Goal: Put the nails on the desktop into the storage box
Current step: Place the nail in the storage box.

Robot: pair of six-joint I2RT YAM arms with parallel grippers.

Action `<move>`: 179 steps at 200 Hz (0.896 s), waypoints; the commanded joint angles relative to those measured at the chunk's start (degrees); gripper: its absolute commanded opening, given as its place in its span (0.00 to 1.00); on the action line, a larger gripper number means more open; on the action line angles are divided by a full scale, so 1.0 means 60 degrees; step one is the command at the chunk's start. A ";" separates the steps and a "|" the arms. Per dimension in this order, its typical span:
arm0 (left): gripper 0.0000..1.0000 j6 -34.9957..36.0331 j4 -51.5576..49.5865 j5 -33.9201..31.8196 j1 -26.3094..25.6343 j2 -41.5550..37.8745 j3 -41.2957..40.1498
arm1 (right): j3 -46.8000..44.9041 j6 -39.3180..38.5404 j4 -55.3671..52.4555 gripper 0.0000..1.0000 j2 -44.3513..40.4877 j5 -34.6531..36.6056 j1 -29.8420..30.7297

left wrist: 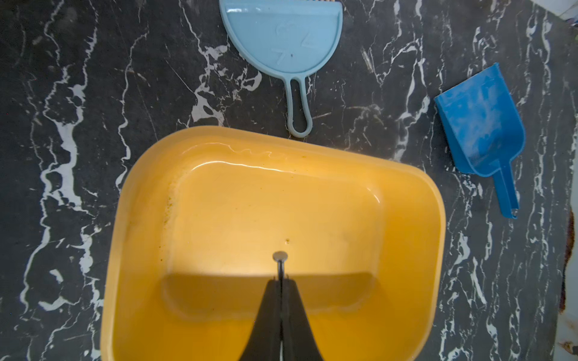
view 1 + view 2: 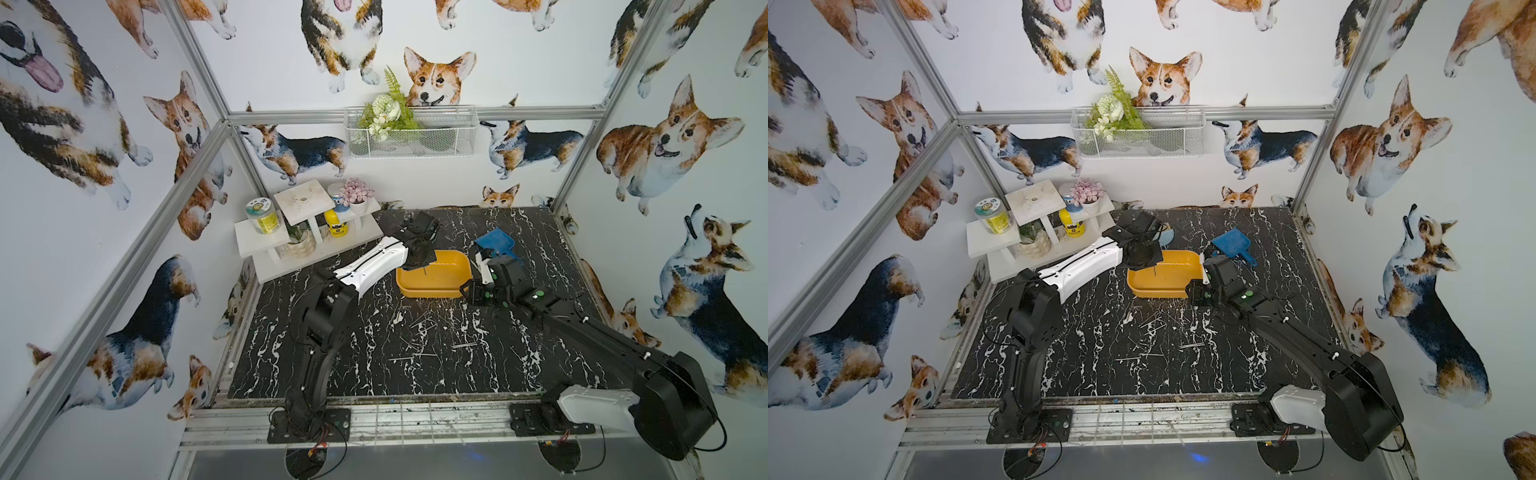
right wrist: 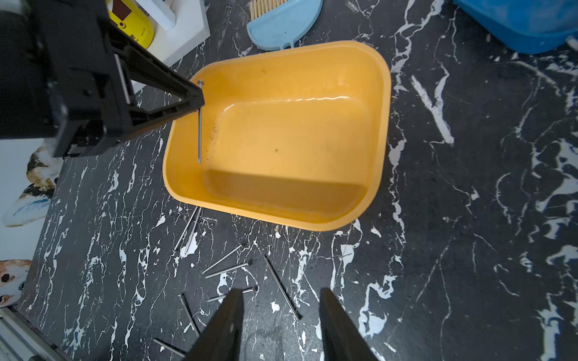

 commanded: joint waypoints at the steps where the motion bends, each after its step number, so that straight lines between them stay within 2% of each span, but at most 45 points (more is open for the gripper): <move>1: 0.00 0.0312 0.0017 -0.0179 0.0007 0.0173 0.0226 | -0.0102 0.0112 -0.0237 0.44 -0.0188 0.0063 -0.0019; 45: 0.00 0.0697 0.0074 -0.0435 0.0010 0.0321 0.0315 | -0.0137 0.0145 -0.0412 0.44 -0.0317 0.0060 -0.0016; 80: 0.42 0.0845 0.0082 -0.0698 0.0000 0.0126 0.0265 | -0.0106 0.0160 -0.0518 0.44 -0.0386 0.0090 -0.0010; 104: 0.55 0.1016 0.0132 -0.0794 -0.0055 -0.0144 0.0227 | -0.0134 0.0229 -0.0533 0.45 -0.0492 0.0106 -0.0013; 144: 0.60 0.1335 0.0189 -0.1009 -0.0276 -0.0869 -0.0055 | -0.0127 0.0277 -0.0548 0.49 -0.0640 0.0166 -0.0010; 179: 0.61 0.1539 0.0361 -0.1106 -0.0341 -0.2152 -0.1124 | -0.0034 0.0262 -0.0663 0.59 -0.0698 0.0195 -0.0018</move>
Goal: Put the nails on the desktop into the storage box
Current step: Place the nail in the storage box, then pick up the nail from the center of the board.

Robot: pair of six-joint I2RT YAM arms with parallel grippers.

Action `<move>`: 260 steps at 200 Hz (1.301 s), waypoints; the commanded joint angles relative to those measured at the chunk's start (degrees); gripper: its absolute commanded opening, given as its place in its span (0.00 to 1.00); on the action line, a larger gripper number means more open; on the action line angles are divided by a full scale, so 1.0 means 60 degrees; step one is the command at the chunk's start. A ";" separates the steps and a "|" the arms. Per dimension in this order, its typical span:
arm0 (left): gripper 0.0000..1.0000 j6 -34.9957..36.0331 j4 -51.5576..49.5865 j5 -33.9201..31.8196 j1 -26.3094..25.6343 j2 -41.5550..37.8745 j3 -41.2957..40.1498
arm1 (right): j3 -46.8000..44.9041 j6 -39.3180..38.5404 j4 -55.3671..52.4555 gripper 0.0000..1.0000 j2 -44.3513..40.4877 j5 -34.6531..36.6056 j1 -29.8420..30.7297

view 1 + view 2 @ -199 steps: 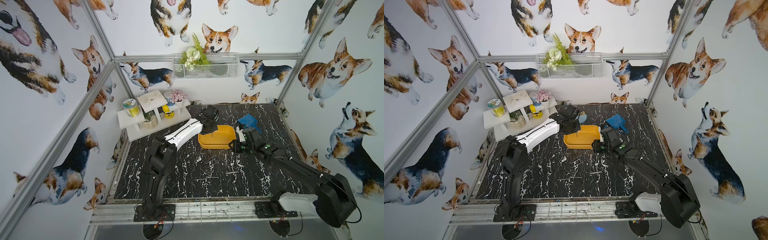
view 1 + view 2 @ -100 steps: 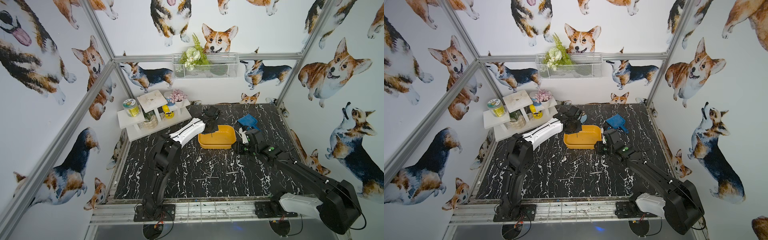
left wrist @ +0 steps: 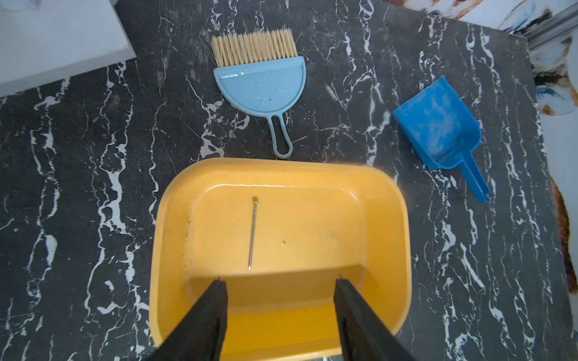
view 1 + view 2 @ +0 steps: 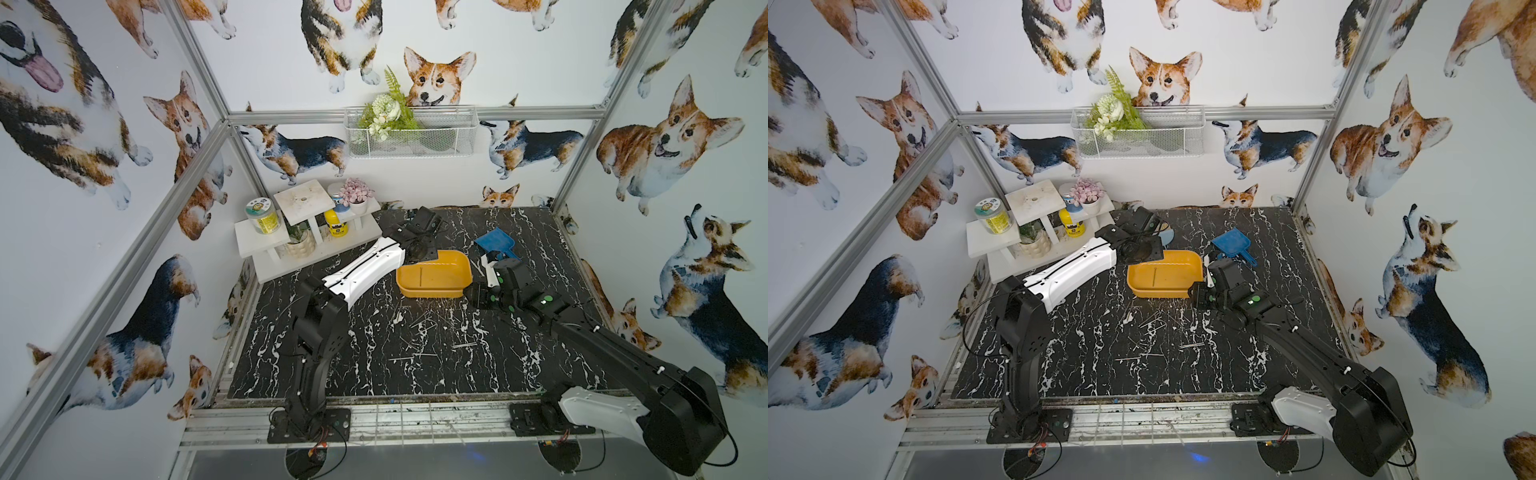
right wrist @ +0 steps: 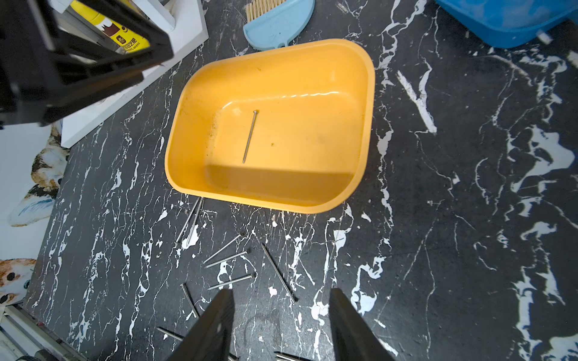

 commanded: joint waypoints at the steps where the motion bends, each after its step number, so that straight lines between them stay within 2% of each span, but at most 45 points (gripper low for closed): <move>1: 0.61 0.0313 0.0116 -0.0213 -0.0013 -0.0756 -0.0613 | 0.0097 0.0098 -0.0194 0.59 -0.0050 0.0126 -0.0005; 28: 0.62 0.0627 0.0176 -0.0347 -0.0013 -0.1983 -0.1773 | 0.0083 0.0022 -0.0282 0.62 -0.0453 0.0141 0.0003; 32: 0.62 0.0670 0.0173 -0.0347 -0.0011 -0.2163 -0.1939 | 0.0072 -0.0006 -0.0297 0.66 -0.0460 0.0135 -0.0005; 51: 0.62 0.0816 0.0140 -0.0347 -0.0007 -0.2881 -0.2805 | -0.0012 -0.0062 -0.0342 0.69 -0.0562 0.0113 -0.0004; 86: 0.63 0.0850 0.0596 -0.0195 0.0073 -0.4484 -0.4768 | -0.0183 -0.0071 -0.0342 0.70 -0.0738 -0.0021 -0.0005; 127: 0.64 0.1256 0.1475 0.0172 0.0074 -0.5770 -0.6791 | -0.0426 0.0003 -0.0293 0.69 -0.0971 -0.0186 0.0008; 193: 0.65 0.2140 0.3330 0.0414 0.0074 -0.5800 -0.8797 | -0.0664 0.0106 -0.0378 0.67 -0.1338 -0.0396 0.0001; 260: 0.49 0.2179 0.4044 0.0648 0.0143 -0.4967 -0.9294 | -0.0806 0.0322 -0.0378 0.64 -0.1560 -0.0515 0.0001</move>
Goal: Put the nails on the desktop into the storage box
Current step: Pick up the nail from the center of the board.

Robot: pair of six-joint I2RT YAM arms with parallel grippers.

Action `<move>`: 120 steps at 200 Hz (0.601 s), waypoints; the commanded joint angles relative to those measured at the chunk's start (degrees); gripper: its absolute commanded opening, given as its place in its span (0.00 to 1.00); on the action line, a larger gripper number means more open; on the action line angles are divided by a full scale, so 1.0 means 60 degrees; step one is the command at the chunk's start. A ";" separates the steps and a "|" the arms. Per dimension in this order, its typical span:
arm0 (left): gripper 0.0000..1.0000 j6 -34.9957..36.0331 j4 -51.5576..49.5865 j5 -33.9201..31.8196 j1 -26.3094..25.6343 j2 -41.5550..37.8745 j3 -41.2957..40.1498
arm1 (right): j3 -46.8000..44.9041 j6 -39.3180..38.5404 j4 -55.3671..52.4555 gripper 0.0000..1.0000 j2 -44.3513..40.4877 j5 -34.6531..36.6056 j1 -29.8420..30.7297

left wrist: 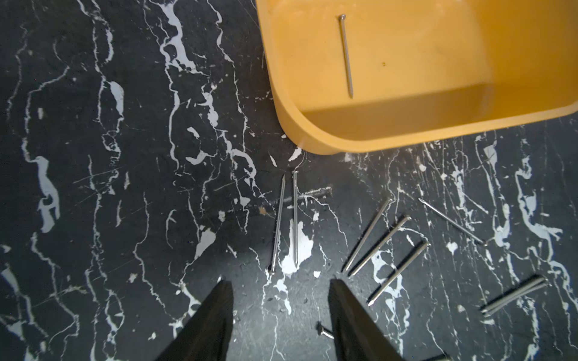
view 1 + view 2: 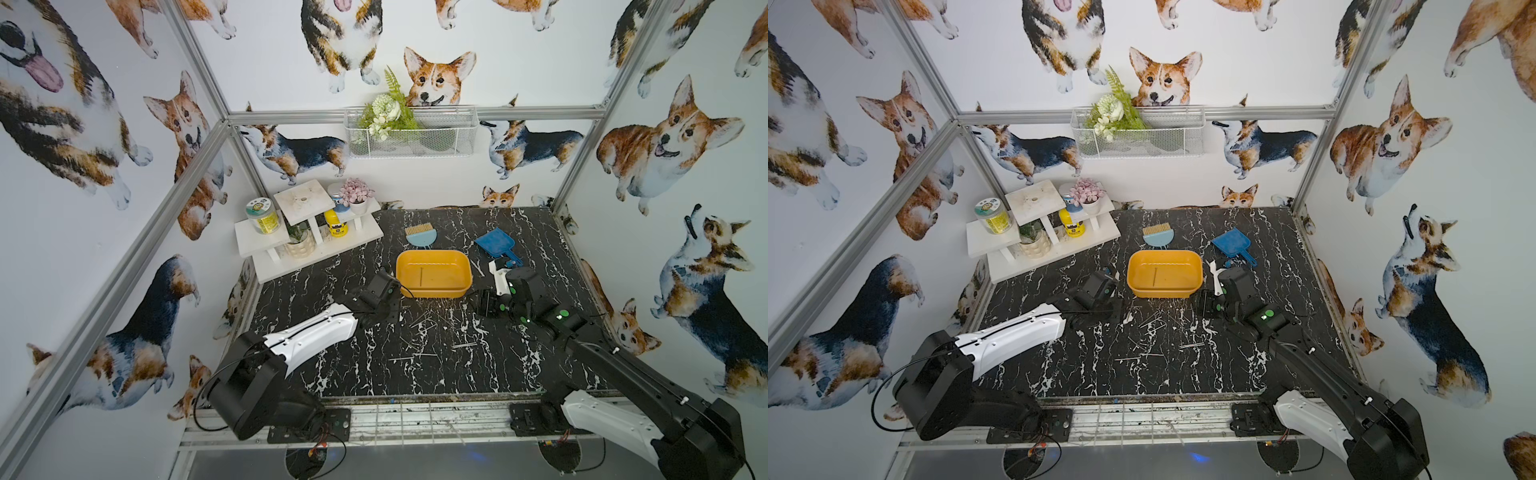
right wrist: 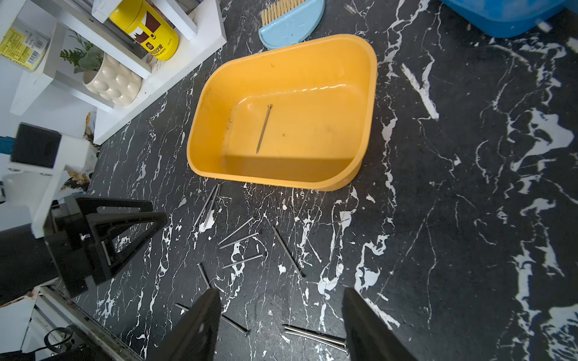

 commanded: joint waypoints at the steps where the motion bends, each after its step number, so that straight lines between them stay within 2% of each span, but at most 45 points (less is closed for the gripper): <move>1: 0.48 0.0160 0.0415 0.0117 0.0062 0.0239 -0.0032 | -0.0073 0.0149 -0.0094 0.64 -0.0041 -0.0075 -0.0003; 17: 0.39 0.0175 0.0333 0.0073 0.0152 0.0437 -0.0005 | -0.0115 0.0158 -0.0061 0.64 -0.0019 -0.0133 -0.0002; 54: 0.33 0.0174 0.0156 0.0187 0.0255 0.0992 0.0168 | -0.0177 0.0128 0.0025 0.58 0.0142 -0.0234 -0.0005; 120: 0.31 0.0319 -0.0214 0.0358 0.0255 0.2007 0.0903 | -0.0207 0.0216 0.0144 0.57 0.0274 -0.0265 -0.0005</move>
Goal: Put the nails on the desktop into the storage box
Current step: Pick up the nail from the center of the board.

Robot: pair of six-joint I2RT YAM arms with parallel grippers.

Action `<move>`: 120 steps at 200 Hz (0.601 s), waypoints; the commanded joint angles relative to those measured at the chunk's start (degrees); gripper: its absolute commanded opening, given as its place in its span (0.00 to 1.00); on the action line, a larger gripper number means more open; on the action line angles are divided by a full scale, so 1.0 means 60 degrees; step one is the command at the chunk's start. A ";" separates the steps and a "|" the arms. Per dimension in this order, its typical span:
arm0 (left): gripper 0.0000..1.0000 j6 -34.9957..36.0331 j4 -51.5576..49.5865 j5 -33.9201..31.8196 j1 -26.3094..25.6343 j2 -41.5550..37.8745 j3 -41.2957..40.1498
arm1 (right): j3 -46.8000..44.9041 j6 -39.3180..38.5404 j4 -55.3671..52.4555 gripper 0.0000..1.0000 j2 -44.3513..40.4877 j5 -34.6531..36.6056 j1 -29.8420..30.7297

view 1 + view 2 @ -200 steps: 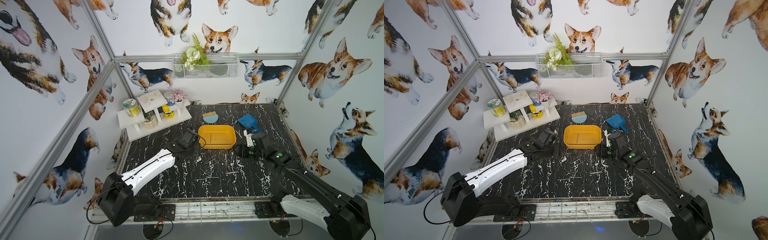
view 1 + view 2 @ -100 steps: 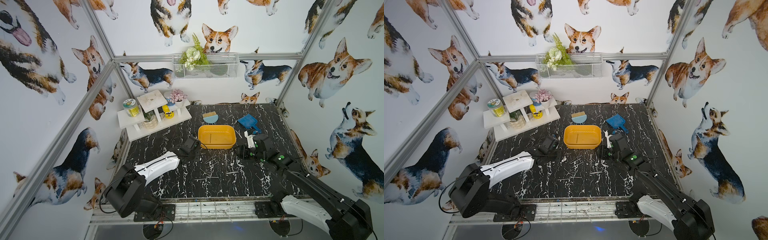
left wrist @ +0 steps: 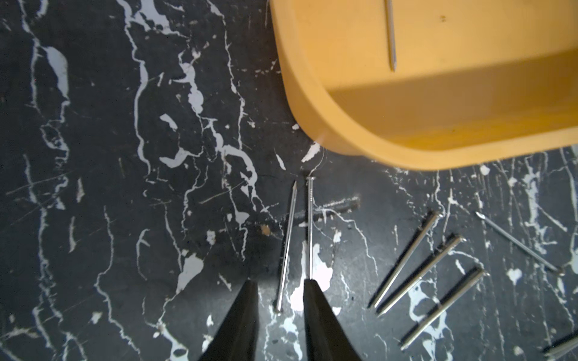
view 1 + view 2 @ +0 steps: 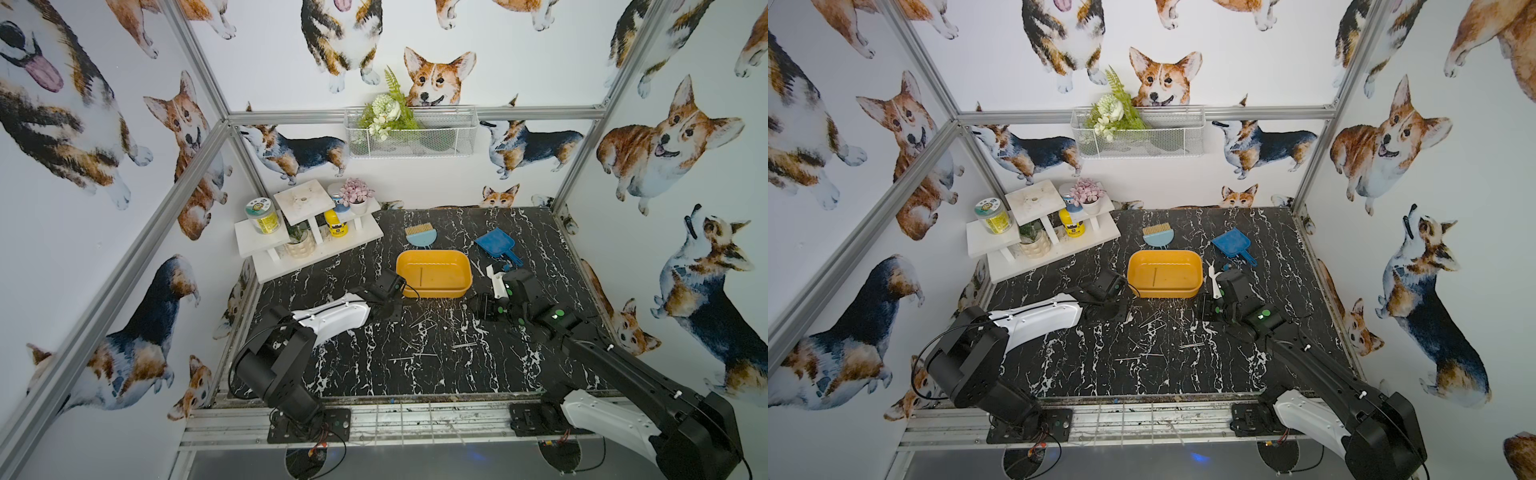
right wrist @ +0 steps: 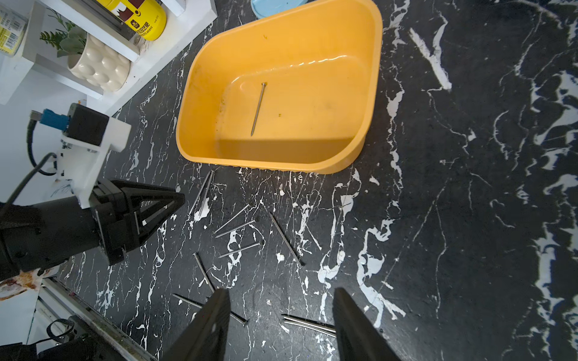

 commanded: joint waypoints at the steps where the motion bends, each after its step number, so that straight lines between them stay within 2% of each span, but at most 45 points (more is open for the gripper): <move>1: 0.31 0.0171 -0.0213 0.0067 0.0018 0.0213 0.0195 | 0.0001 0.0063 0.0129 0.57 0.0008 -0.0014 -0.0006; 120: 0.27 0.0256 -0.0361 -0.0079 -0.0037 0.0885 0.0286 | -0.0030 0.0049 0.0131 0.57 0.0015 0.0021 0.0005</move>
